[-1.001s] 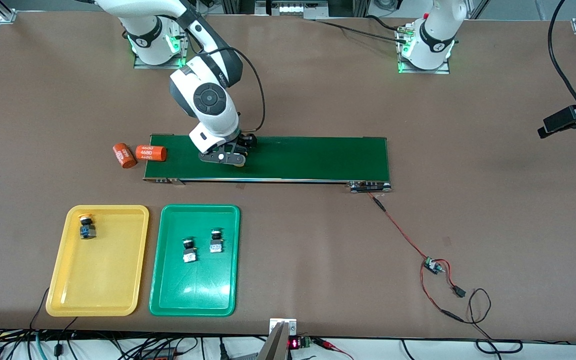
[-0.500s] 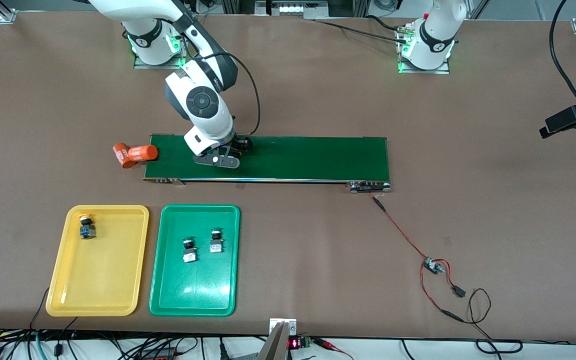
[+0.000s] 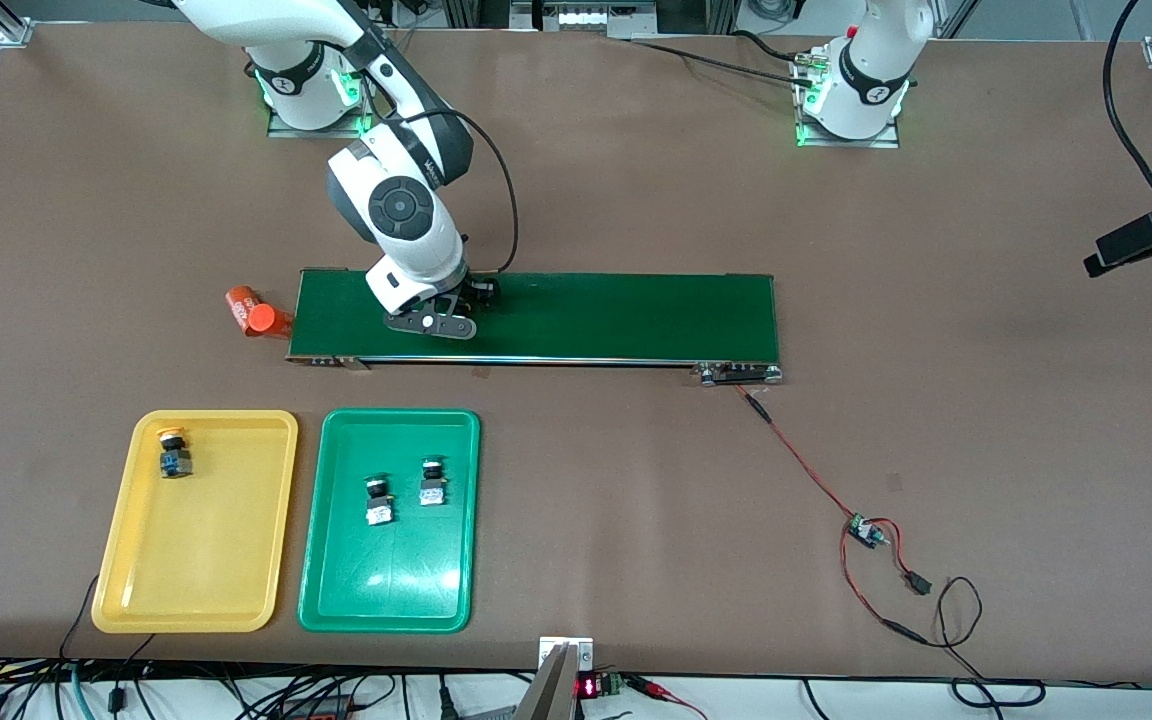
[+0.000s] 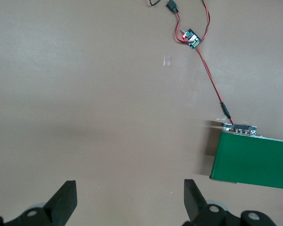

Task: Sort buttons by color to trays
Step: 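Carry the yellow button over the yellow tray with the right gripper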

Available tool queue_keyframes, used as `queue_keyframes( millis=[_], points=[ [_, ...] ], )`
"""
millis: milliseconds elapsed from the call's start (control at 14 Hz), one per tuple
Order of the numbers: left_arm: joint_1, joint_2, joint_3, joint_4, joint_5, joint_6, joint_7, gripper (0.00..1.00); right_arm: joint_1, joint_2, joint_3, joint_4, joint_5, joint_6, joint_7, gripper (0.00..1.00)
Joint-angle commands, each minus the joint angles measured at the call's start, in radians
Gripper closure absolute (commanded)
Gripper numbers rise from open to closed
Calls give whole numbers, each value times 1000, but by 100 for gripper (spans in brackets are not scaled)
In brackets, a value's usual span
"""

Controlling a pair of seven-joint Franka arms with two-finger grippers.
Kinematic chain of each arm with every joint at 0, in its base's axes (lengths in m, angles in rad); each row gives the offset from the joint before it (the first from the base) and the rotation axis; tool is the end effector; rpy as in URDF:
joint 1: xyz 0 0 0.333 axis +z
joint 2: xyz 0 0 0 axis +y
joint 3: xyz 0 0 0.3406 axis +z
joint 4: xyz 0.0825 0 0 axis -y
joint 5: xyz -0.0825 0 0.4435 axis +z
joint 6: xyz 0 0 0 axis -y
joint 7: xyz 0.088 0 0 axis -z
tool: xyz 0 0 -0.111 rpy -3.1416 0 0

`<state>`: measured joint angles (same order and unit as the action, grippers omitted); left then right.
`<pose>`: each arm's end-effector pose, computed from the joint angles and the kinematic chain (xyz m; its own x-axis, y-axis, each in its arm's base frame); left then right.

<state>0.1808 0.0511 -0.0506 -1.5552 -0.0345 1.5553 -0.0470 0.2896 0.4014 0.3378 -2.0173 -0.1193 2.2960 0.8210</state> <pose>0.6232 0.0785 0.6204 0.9831 0.1755 -0.0526 0.1774 -0.9835 0.0346 0.5217 0.3716 0.2291 0.9866 -0.1293 -0.0998 -0.1263 -0.9913 0.0357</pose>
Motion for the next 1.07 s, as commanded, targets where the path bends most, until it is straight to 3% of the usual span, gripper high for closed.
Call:
queue_keyframes(
  millis=[0,71,500,786,1001],
  points=[
    [6,4,-3,11,8,-7,21,0,-6,0,-6,-18,13,20,-11,18],
    [6,4,-3,11,8,-7,21,0,-6,2,-11,-20,13,20,-17,22],
    [6,4,-3,11,8,-7,21,0,-7,2,-19,-18,15,14,-22,85],
    [6,4,-3,11,8,-7,21,0,-33,-44,-25,8,23,-44,-31,89],
    [5,3,-5,11,8,-9,21,0,-90,-55,-31,162,23,-226,-171,89]
  ],
)
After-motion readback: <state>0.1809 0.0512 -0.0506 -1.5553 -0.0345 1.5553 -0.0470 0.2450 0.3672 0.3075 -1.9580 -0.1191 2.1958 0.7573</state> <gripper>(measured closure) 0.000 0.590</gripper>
